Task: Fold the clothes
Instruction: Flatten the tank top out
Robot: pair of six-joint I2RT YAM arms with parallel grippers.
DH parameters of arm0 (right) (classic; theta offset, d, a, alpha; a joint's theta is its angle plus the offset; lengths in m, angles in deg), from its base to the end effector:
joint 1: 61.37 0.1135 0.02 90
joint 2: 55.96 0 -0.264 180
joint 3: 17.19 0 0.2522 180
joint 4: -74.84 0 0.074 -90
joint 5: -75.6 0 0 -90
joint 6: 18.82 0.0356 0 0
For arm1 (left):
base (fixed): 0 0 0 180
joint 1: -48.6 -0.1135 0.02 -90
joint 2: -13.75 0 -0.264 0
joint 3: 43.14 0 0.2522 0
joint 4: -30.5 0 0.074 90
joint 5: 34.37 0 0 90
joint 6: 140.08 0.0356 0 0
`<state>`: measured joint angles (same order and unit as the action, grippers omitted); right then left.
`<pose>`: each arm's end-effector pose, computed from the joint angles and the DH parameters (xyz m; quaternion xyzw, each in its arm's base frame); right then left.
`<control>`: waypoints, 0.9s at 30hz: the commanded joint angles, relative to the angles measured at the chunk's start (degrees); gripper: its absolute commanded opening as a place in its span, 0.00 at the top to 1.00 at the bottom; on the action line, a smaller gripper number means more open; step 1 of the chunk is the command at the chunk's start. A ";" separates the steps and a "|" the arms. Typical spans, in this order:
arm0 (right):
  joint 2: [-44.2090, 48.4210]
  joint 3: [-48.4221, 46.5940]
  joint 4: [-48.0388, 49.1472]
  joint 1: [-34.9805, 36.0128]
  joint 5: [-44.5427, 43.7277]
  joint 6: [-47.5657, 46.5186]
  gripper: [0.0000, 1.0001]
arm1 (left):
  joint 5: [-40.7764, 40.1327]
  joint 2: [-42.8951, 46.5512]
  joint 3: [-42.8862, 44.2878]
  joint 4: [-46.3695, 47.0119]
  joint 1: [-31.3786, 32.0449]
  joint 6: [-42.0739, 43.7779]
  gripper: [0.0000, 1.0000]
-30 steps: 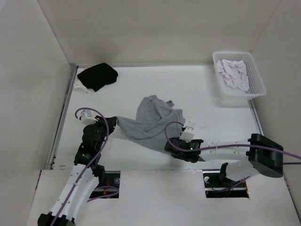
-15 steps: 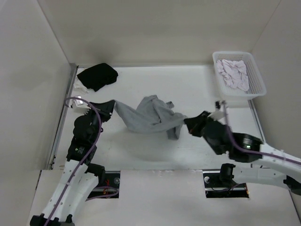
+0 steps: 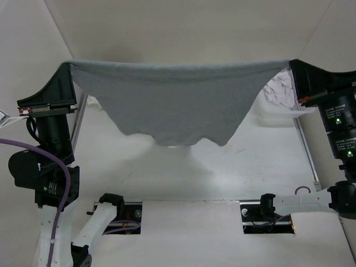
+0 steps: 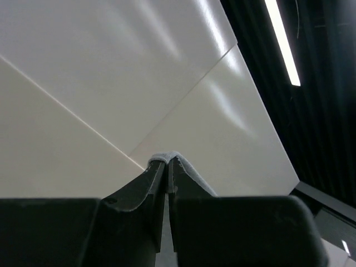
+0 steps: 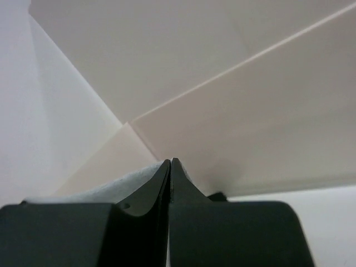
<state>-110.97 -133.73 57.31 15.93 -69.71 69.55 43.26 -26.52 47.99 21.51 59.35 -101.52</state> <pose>0.0410 0.0488 0.6170 0.1099 0.5388 0.3569 0.7552 0.0591 -0.0035 0.5524 -0.2332 0.3459 -0.4312 0.8000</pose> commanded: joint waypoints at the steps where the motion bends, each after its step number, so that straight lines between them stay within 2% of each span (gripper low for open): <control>1: -4.93 -3.29 6.58 -4.10 3.79 -12.00 1.00 | -3.36 -4.19 0.60 0.32 -1.82 4.15 0.96; 5: -10.81 -3.74 1.68 -20.35 11.95 -3.85 1.00 | -3.29 -14.10 0.68 0.15 -4.63 5.29 0.96; 6: -13.44 -3.83 -1.47 -27.18 16.85 1.49 1.00 | -3.02 -17.44 0.95 0.15 -5.59 5.21 0.96; 9: -20.64 -4.70 -6.15 -41.26 30.47 13.80 1.00 | -2.58 -27.28 2.78 0.85 -6.65 4.95 0.96; 12: -31.62 -10.92 -7.30 -51.74 42.97 21.29 1.00 | -1.71 -38.88 9.36 0.23 -7.71 5.21 0.96; 14: -40.57 -21.17 -10.54 -55.70 46.59 23.07 1.00 | -0.48 -45.22 15.24 -0.03 -8.24 4.95 0.96; 18: -57.81 -49.99 -19.68 -59.93 49.59 24.30 1.00 | 1.81 -55.42 30.61 -3.89 -9.29 4.77 0.96; 20: -61.88 -58.38 -19.53 -61.34 50.21 25.26 1.00 | 2.25 -58.24 37.39 -5.30 -9.73 5.03 0.97; 23: -58.83 -55.36 -14.44 -63.98 52.05 29.56 1.00 | 2.78 -60.36 45.22 -6.44 -10.61 5.65 0.97; 27: -54.52 -51.73 -10.91 -65.48 54.69 32.47 1.00 | 3.75 -58.35 46.48 -5.92 -11.93 5.56 0.96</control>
<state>-174.02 -183.80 38.03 -48.75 -18.15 98.14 46.57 -90.45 91.11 11.87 48.99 -97.13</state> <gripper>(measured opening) 0.005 0.043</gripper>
